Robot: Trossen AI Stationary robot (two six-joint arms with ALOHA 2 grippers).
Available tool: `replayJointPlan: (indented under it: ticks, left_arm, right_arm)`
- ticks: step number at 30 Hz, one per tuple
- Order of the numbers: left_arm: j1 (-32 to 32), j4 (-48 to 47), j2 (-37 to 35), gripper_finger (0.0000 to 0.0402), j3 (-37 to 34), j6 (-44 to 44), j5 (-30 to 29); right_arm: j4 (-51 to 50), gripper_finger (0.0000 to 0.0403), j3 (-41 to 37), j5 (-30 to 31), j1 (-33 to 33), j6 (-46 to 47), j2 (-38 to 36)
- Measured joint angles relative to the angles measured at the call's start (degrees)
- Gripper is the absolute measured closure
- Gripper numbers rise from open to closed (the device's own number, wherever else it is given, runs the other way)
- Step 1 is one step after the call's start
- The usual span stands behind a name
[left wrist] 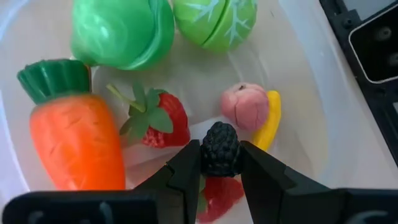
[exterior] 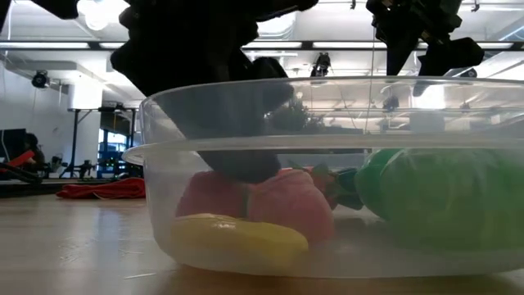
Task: Pick and placing Produce into tupperware
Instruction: Put the blackberry into the transparent bin, then put the purple onion into the transparent bin
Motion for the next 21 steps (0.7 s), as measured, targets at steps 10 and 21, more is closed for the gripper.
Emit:
replayJointPlan:
  ticks: [10,21]
  left_arm:
    - [-0.22,1.34,0.39,0.0281,0.09,-1.44,-1.14]
    - [-0.07,0.57,-4.92,0.0208,0.24,-1.44,-1.85]
  right_arm:
    - [-0.04,0.0140,0.00,-0.01,0.00,-0.07,0.00]
    - [-0.31,0.0140,-0.02,-0.07,0.00,-0.09,0.00]
